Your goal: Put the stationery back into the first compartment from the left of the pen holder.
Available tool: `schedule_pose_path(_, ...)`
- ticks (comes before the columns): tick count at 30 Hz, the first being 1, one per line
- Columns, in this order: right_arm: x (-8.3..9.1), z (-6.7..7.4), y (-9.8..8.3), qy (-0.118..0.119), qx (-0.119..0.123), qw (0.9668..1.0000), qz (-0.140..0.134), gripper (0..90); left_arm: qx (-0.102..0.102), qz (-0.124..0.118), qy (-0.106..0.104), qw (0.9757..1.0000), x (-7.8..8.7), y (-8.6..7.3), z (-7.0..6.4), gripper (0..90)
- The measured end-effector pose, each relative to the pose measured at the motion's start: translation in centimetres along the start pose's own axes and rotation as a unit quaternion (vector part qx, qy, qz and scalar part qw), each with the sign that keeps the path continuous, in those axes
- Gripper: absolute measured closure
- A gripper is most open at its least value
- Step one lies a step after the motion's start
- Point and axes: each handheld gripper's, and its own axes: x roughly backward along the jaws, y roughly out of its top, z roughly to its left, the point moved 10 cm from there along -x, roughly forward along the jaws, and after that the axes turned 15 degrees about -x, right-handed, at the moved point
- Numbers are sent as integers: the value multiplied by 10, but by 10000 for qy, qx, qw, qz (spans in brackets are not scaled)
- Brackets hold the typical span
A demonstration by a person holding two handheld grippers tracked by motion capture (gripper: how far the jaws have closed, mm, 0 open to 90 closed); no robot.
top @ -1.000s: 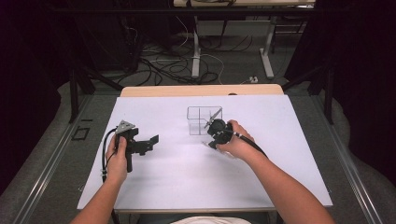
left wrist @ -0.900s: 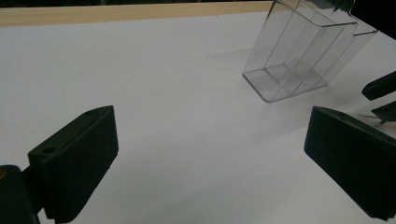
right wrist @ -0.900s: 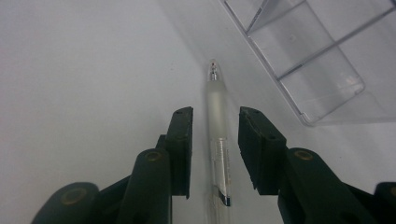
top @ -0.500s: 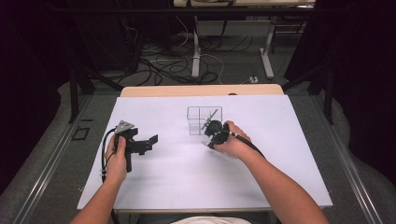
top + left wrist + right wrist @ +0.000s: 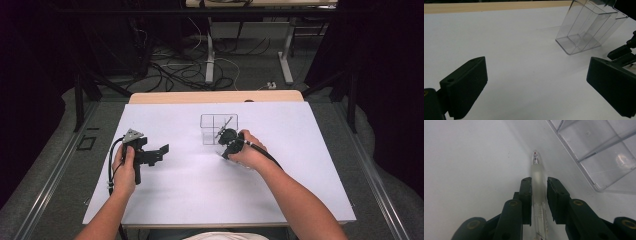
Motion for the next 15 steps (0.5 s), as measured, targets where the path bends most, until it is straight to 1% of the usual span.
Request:
schedule_pose_path(2,-1,1,-1,5,-31,10000,16,754,-2,-2,3,10000,0,0,0,33)
schedule_pose_path(3,-1,0,0,1,23,10000,8,755,6,-6,3,10000,0,0,0,33)
schedule_pose_path(5,-2,-1,0,-50,12,10000,21,759,15,8,7,10000,1,0,1,33)
schedule_pose_path(6,-2,-1,-1,-28,25,10000,63,764,18,2,8,10000,0,0,1,33)
schedule_pose_path(7,-3,0,-2,-17,-86,9999,72,768,19,1,10,10000,0,0,1,33)
schedule_pose_path(8,-3,-1,0,-29,32,10000,37,773,18,1,10,10000,0,0,1,33)
schedule_pose_path(12,-4,-1,-1,-16,15,9999,139,790,17,-6,14,10000,0,0,1,33)
schedule_pose_path(13,-4,-1,0,5,8,10000,76,792,14,8,11,10000,0,0,1,34)
schedule_pose_path(15,-5,-1,0,24,43,10000,74,795,14,8,5,10000,0,0,0,34)
